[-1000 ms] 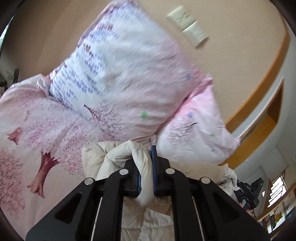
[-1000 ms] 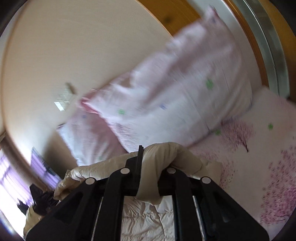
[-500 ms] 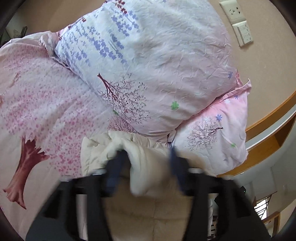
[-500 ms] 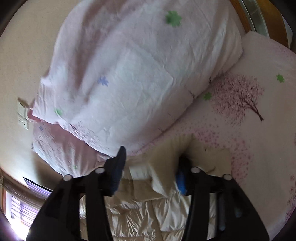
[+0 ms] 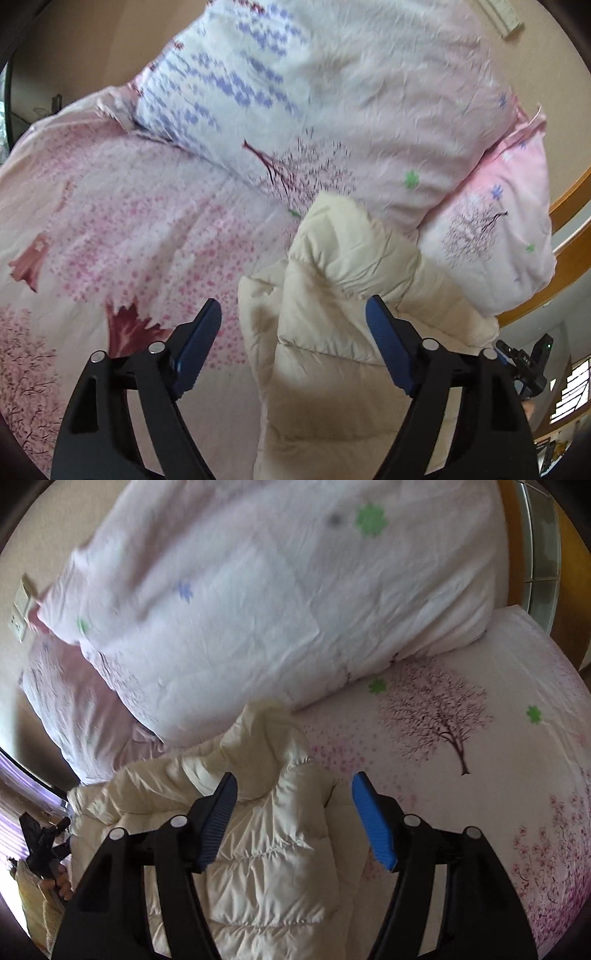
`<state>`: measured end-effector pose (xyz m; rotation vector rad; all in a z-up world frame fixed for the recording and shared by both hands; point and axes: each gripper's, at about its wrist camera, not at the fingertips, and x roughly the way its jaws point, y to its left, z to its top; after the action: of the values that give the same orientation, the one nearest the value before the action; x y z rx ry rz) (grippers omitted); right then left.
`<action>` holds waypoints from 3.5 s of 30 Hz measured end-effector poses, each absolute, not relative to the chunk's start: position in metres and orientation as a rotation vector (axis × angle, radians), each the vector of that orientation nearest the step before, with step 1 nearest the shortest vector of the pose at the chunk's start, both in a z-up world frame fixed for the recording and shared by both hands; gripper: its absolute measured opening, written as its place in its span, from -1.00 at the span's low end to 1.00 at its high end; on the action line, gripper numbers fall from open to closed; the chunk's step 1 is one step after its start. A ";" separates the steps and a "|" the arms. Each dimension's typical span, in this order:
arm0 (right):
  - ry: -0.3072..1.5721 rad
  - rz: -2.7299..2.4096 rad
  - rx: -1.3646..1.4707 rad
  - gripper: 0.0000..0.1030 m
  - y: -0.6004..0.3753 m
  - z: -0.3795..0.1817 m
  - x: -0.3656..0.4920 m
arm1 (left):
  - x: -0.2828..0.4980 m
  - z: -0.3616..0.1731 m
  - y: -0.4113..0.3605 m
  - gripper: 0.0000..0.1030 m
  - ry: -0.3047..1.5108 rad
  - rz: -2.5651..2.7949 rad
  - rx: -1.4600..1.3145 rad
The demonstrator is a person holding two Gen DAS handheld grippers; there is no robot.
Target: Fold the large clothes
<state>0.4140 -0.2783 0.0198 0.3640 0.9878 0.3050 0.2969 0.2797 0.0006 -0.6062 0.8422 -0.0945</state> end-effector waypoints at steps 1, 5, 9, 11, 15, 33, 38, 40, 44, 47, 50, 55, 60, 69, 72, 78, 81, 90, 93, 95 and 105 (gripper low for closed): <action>1.009 0.313 0.363 0.21 -0.273 0.016 0.418 | 0.299 -0.001 0.278 0.41 0.854 -0.095 -0.600; 1.030 0.332 0.354 -0.84 -0.259 0.008 0.422 | 0.307 -0.008 0.267 -0.36 0.895 -0.123 -0.584; 0.884 0.308 0.455 -0.89 -0.275 0.039 0.405 | 0.302 0.004 0.268 -0.82 0.843 -0.106 -0.552; 0.866 0.275 0.490 -0.90 -0.285 0.043 0.403 | 0.299 0.008 0.273 -0.84 0.813 -0.102 -0.566; 0.981 0.136 0.481 -0.90 -0.293 0.014 0.409 | 0.300 -0.002 0.272 -0.85 0.831 -0.071 -0.557; 0.867 0.162 0.293 -0.19 -0.267 0.043 0.329 | 0.246 0.041 0.242 0.35 0.612 -0.104 -0.395; 0.958 0.185 0.251 -0.23 -0.240 0.018 0.328 | 0.260 0.024 0.218 0.35 0.724 -0.124 -0.372; 1.008 0.159 0.253 -0.30 -0.244 0.002 0.337 | 0.265 0.012 0.217 0.34 0.764 -0.097 -0.367; 1.087 0.119 0.278 -0.42 -0.246 -0.020 0.355 | 0.278 -0.007 0.218 0.32 0.817 -0.049 -0.368; 1.110 0.118 0.278 -0.42 -0.248 -0.024 0.364 | 0.285 -0.015 0.219 0.32 0.837 -0.008 -0.360; 1.067 0.125 0.294 -0.40 -0.251 -0.012 0.355 | 0.280 -0.011 0.224 0.32 0.833 -0.014 -0.398; 1.058 0.154 0.303 -0.37 -0.255 -0.010 0.329 | 0.267 -0.006 0.232 0.33 0.821 -0.001 -0.398; 1.086 0.121 0.268 -0.40 -0.247 -0.029 0.340 | 0.275 -0.025 0.231 0.38 0.867 0.011 -0.429; 0.992 0.154 0.453 0.36 -0.293 0.009 0.280 | 0.201 0.002 0.271 0.37 0.766 -0.095 -0.576; 1.026 0.162 0.576 0.46 -0.317 -0.001 0.264 | 0.174 -0.006 0.283 0.43 0.783 -0.110 -0.655; 1.154 0.186 0.810 0.46 -0.339 -0.036 0.241 | 0.138 -0.027 0.285 0.45 0.847 -0.120 -0.765; 1.181 0.246 0.918 0.46 -0.338 -0.048 0.237 | 0.130 -0.040 0.280 0.45 0.884 -0.159 -0.827; 1.140 0.291 1.053 0.46 -0.331 -0.057 0.243 | 0.143 -0.044 0.251 0.45 0.880 -0.180 -0.878; 1.131 0.289 1.059 0.24 -0.330 -0.058 0.243 | 0.150 -0.046 0.250 0.41 0.865 -0.180 -0.924; 1.121 0.301 1.053 -0.03 -0.331 -0.061 0.242 | 0.151 -0.047 0.254 0.25 0.836 -0.172 -0.963; 1.026 0.447 0.990 -0.65 -0.312 -0.032 0.235 | 0.135 -0.026 0.272 -0.76 0.668 -0.204 -0.976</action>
<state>0.2346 -0.3120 -0.0316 0.9895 1.0262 0.4468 0.1349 0.2716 -0.0256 -0.9762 0.6685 -0.2035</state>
